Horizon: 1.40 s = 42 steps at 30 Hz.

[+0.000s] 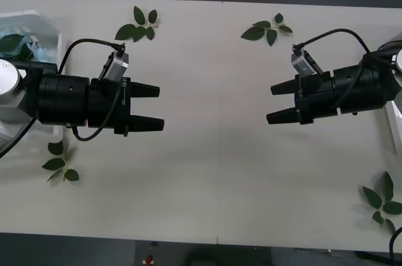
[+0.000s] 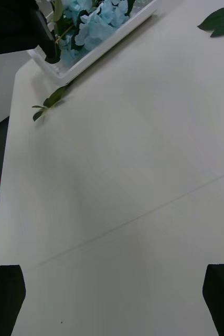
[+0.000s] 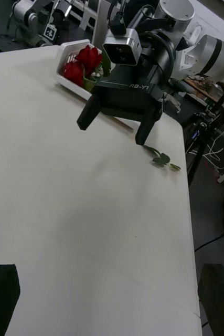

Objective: Put the red flowers into the right box and the blue flowers into the left box

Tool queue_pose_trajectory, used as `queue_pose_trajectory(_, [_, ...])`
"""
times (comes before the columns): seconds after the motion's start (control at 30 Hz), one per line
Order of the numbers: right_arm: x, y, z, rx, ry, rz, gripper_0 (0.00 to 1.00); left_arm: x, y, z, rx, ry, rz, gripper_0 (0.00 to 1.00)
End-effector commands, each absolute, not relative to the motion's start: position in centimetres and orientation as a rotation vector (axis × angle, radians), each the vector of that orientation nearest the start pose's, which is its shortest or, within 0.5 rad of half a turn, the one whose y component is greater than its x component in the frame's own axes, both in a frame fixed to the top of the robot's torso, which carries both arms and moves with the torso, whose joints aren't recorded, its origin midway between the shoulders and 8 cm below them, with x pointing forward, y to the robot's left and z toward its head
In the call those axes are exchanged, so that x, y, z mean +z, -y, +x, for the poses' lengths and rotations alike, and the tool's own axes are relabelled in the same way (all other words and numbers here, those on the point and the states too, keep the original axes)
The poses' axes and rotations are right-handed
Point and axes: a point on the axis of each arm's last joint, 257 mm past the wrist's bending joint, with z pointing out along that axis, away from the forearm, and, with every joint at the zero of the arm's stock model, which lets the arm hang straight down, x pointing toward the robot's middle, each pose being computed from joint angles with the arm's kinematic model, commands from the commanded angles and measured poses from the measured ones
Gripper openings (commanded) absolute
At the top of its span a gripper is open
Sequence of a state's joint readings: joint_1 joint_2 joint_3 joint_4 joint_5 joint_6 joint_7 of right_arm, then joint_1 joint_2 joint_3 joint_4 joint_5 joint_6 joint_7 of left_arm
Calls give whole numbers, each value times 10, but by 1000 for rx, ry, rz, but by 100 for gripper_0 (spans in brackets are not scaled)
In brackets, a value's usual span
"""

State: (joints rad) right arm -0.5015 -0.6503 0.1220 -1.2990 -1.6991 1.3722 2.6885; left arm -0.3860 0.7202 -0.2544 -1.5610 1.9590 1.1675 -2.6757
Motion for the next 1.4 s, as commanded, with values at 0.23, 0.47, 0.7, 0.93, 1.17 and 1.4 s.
queue_pose_trajectory(0.23, [-178, 129, 468, 852, -1736, -1281, 100, -114, -53, 392, -1188, -1472, 1239, 100])
queue_pose_trajectory(0.47, [-178, 129, 468, 852, -1736, -1281, 100, -122, -49, 383, -1218, -1482, 1254, 100])
queue_pose_trajectory(0.7, [-178, 129, 468, 852, -1736, -1281, 100, -128, -56, 384, -1214, -1473, 1294, 100])
queue_pose_trajectory(0.93, [-178, 129, 468, 852, -1736, -1281, 100, -123, -59, 370, -1293, -1432, 1338, 100])
queue_pose_trajectory(1.17, [-178, 129, 468, 852, -1736, -1281, 100, -141, -59, 349, -1355, -1437, 1348, 100])
queue_pose_trajectory(1.4, [-195, 129, 465, 875, -1768, -1249, 100, -139, -51, 334, -1315, -1395, 1428, 100])
